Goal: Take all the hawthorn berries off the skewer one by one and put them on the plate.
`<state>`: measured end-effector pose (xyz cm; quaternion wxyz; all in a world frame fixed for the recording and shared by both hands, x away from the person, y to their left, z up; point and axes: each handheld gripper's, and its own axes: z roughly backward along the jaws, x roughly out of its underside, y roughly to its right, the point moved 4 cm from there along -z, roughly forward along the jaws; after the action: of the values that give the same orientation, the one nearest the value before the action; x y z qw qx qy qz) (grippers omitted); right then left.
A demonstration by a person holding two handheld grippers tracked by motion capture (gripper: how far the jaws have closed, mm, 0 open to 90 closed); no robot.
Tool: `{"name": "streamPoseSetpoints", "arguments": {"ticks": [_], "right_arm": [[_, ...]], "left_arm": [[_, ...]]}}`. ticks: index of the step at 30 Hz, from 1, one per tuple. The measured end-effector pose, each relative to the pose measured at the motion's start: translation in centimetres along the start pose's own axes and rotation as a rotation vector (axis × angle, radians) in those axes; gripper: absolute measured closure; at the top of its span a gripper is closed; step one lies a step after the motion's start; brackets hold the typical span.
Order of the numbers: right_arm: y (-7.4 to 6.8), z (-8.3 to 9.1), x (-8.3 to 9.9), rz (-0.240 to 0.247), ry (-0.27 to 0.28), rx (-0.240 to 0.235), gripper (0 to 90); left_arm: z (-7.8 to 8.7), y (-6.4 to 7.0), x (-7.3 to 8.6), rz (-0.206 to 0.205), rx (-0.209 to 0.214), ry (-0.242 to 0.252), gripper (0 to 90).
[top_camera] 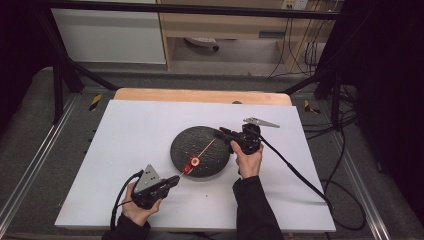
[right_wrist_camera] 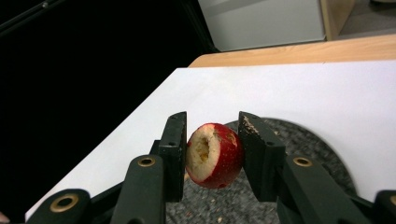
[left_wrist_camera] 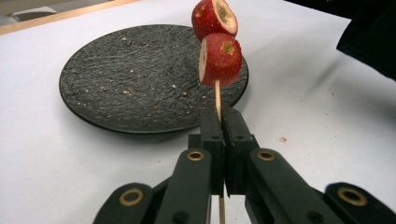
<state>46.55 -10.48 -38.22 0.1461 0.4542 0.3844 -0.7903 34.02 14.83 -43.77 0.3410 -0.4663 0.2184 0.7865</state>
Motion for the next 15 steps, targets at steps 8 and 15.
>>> {"name": "streamPoseSetpoints", "arguments": {"ticks": [8, 15], "right_arm": [[1.5, -0.5, -0.4, 0.010, -0.022, 0.064, 64.3], [1.7, -2.4, 2.0, 0.026, -0.099, 0.069, 64.2]], "left_arm": [[0.4, -0.9, -0.1, 0.028, -0.017, 0.014, 88.5], [0.7, -1.5, -0.1, 0.046, -0.032, 0.023, 88.5]]}}
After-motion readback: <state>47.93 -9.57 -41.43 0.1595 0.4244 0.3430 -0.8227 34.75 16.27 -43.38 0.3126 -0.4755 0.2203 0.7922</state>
